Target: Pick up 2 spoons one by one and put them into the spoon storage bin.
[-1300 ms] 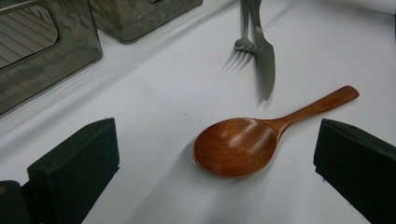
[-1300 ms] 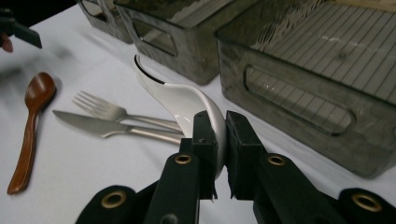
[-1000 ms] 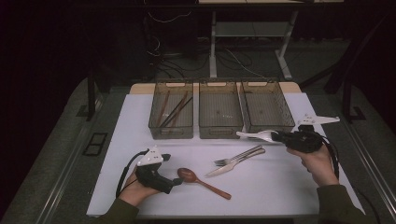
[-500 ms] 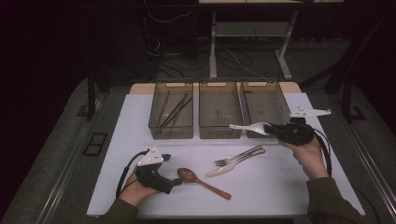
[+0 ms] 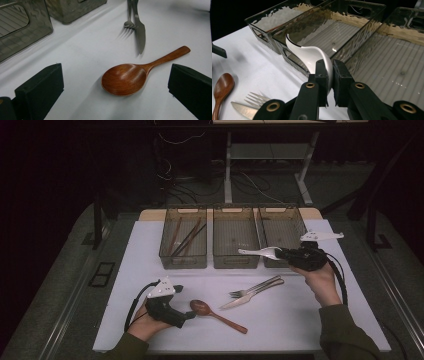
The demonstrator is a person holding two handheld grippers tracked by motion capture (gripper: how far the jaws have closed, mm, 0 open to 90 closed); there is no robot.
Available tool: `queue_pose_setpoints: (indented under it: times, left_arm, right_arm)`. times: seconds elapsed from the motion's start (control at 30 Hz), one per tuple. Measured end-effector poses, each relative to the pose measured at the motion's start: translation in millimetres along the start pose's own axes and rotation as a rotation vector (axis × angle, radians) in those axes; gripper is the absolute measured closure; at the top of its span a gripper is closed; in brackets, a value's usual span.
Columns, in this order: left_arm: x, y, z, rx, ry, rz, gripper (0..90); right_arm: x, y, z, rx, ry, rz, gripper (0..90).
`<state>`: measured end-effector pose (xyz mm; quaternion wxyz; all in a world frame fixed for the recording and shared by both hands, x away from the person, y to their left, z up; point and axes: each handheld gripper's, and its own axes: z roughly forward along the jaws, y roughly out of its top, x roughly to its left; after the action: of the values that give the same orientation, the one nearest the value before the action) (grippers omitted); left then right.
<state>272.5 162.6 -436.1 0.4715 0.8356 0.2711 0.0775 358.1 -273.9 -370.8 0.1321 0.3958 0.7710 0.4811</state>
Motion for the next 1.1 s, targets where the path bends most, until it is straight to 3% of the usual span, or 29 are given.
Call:
queue_pose_setpoints:
  times: [0.33, 0.93, 1.1]
  left_arm:
    - [0.5, -0.5, -0.5, -0.007, -0.002, -0.005, 0.0]
    - [-0.3, -0.8, -0.4, -0.007, -0.008, -0.005, 0.0]
    - [-0.8, -0.8, -0.8, -0.007, -0.010, -0.006, 0.0]
  right_arm:
    - [7.4, 9.8, 28.0, 0.007, 0.019, -0.011, 82.3]
    - [10.2, 22.4, 71.5, 0.074, -0.002, -0.016, 82.2]
    - [13.4, 25.3, 81.9, 0.091, -0.012, -0.039, 81.6]
